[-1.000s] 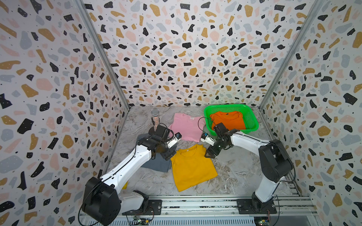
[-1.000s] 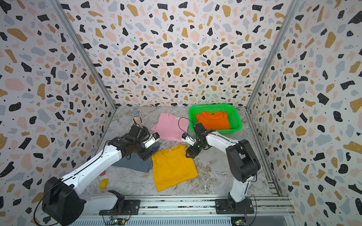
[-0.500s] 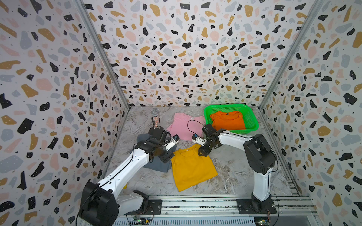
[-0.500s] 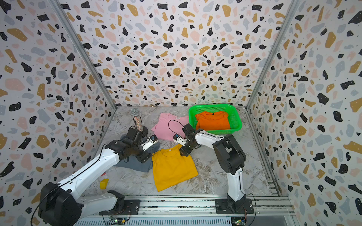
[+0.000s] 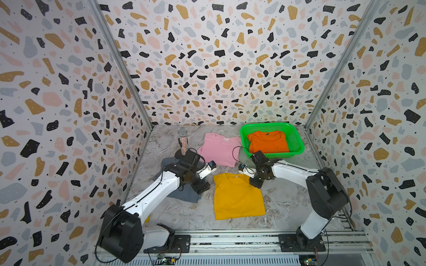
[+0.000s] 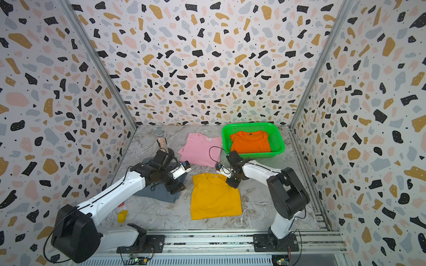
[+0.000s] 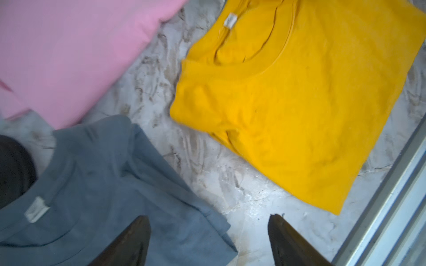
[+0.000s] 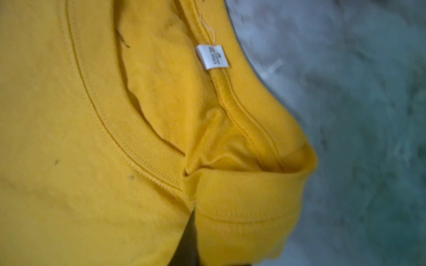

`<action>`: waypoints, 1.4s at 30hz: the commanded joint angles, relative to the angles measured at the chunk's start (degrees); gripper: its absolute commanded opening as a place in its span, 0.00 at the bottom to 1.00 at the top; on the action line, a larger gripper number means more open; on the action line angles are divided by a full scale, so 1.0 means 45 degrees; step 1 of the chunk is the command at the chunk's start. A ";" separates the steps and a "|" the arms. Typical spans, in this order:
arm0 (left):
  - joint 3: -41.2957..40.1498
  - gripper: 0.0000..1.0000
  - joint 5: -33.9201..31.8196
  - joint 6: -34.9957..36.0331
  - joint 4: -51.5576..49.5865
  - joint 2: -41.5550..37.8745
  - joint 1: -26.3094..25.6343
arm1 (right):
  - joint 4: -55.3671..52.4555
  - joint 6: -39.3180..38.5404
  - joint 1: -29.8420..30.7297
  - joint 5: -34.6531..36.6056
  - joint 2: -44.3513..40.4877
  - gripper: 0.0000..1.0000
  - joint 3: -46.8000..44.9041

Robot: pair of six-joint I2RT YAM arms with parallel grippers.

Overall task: Put the folded t-shirts into the basket
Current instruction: Move the T-shirt to the center of the board, then pick up the T-shirt from the center of the board.

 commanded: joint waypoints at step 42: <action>0.1650 0.19 0.0538 -0.6268 0.6220 0.7230 -0.3018 | -0.1253 0.0383 -0.3073 -0.1096 -0.0103 0.76 0.0562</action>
